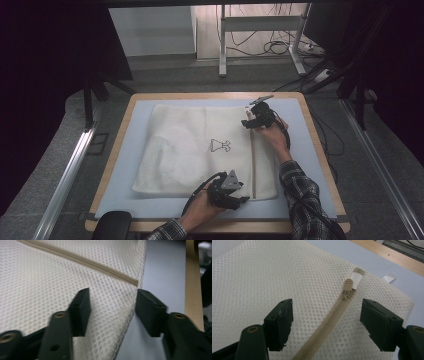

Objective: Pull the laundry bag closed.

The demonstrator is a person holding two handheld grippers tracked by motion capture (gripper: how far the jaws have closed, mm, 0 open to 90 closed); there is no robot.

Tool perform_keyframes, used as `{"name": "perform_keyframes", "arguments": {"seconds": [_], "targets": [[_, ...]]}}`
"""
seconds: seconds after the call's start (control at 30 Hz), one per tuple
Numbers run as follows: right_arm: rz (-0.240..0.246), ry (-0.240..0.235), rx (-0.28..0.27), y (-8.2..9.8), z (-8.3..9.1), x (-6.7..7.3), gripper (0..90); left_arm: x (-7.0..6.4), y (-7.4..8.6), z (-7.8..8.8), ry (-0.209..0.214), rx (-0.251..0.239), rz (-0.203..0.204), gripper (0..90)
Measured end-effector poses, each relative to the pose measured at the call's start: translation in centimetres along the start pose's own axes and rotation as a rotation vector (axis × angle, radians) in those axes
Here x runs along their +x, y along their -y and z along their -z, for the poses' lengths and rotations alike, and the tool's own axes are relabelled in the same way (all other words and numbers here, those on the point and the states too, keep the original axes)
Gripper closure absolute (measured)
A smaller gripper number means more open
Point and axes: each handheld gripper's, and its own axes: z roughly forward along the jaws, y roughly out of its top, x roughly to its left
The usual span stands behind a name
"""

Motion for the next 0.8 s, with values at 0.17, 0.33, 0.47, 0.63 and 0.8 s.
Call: {"name": "perform_keyframes", "arguments": {"seconds": [0.17, 0.33, 0.47, 0.63, 0.8], "targets": [[0.007, -0.013, -0.003, 0.0, 0.3, 0.6, 25.3, -0.4, -0.1, 0.0, -0.029, 0.021, -0.060, 39.9], [0.006, -0.026, -0.007, 0.1, 0.7, 0.9, 24.1, -0.2, -0.2, 0.2, -0.022, 0.019, -0.041, 35.6], [-0.002, -0.033, -0.012, 0.1, 1.3, 0.9, 22.8, -0.2, -0.4, 0.5, -0.019, 0.009, -0.034, 33.0], [0.001, -0.051, -0.011, 0.5, 1.9, 1.1, 17.8, -0.1, -0.5, 0.8, -0.019, 0.011, -0.031, 29.0], [0.011, -0.073, -0.011, 0.8, 2.5, 1.4, 14.8, -0.2, -0.5, 0.8, -0.011, -0.010, -0.003, 24.8]]}}
